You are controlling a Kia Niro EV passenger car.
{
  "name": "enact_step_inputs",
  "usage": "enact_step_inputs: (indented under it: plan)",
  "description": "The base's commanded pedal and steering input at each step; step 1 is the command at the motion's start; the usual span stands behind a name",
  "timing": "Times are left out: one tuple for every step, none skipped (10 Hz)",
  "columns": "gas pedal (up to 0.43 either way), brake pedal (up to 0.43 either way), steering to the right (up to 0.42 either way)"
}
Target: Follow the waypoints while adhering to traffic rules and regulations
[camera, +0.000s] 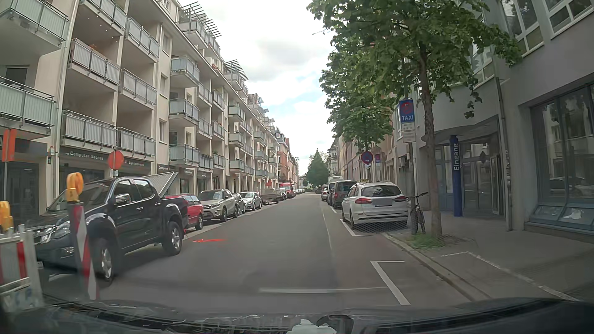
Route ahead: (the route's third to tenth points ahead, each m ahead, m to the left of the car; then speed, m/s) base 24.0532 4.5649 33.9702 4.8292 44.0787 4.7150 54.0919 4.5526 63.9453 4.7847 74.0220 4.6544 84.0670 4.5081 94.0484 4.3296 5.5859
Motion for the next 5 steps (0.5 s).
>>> enact_step_inputs:
  plan:
    - [0.11, 0.0, -0.064]
    - [0.11, 0.0, -0.064]
    - [0.11, 0.0, -0.064]
    - [0.11, 0.0, -0.061]
    - [0.11, 0.0, -0.056]
